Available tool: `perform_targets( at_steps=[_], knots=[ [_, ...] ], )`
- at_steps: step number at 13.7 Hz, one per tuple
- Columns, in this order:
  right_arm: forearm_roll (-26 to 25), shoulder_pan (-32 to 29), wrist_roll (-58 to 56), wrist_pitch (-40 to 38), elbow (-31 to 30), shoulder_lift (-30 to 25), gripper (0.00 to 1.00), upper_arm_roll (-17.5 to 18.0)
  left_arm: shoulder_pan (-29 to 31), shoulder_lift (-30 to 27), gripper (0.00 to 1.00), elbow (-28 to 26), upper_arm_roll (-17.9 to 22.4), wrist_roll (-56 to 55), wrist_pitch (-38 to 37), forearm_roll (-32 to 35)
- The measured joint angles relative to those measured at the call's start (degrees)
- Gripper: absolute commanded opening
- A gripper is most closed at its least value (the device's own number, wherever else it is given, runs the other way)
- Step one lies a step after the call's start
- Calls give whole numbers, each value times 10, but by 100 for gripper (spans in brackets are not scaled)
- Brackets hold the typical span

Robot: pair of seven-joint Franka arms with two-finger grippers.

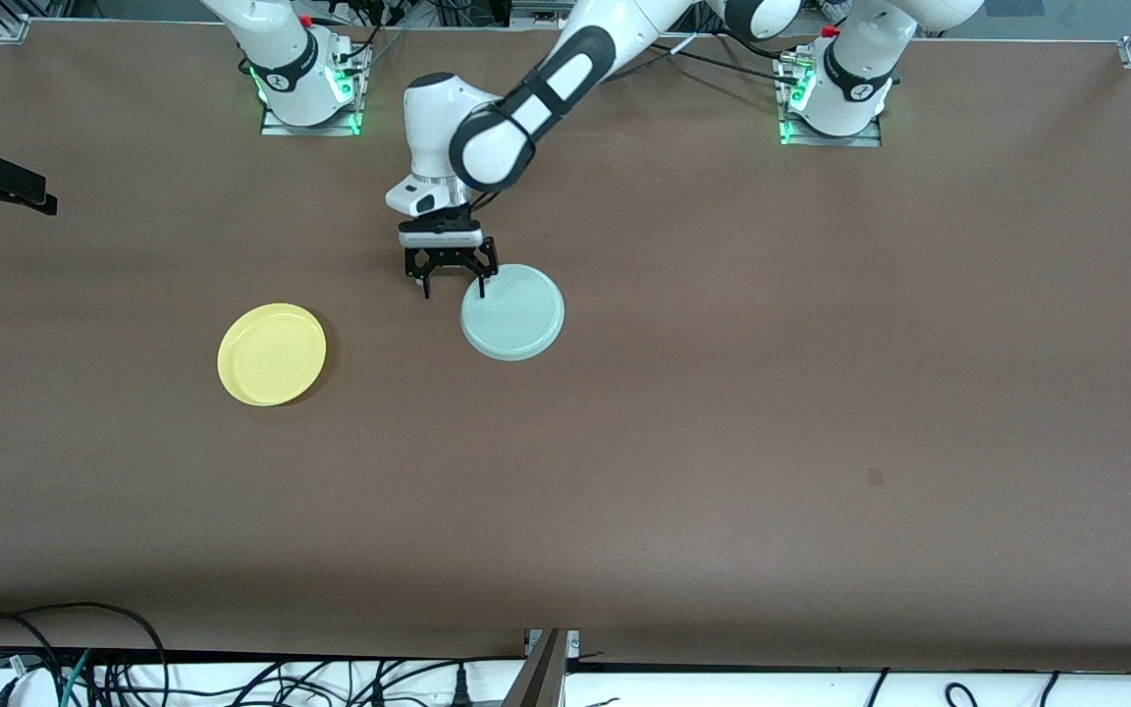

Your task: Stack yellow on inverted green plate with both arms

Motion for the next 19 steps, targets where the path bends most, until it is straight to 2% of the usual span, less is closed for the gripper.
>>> perform_targets(
  at_steps=[2, 5, 10, 12, 15, 19],
  knots=[
    [0, 0, 0, 0, 0, 0, 100, 0, 47, -19, 100, 2, -27, 18, 8, -79],
    [0, 0, 0, 0, 0, 0, 100, 0, 139, -58, 100, 6, -85, 68, 14, -163],
    [0, 0, 0, 0, 0, 0, 100, 0, 282, -120, 100, 7, -183, 101, 13, -242],
    [0, 0, 0, 0, 0, 0, 100, 0, 317, -138, 100, 7, -206, 101, 2, -262],
    [0, 0, 0, 0, 0, 0, 100, 0, 368, -172, 100, 8, -223, 101, -29, -328],
    [0, 0, 0, 0, 0, 0, 100, 0, 430, -237, 100, 8, -235, 112, -156, -346]
  ],
)
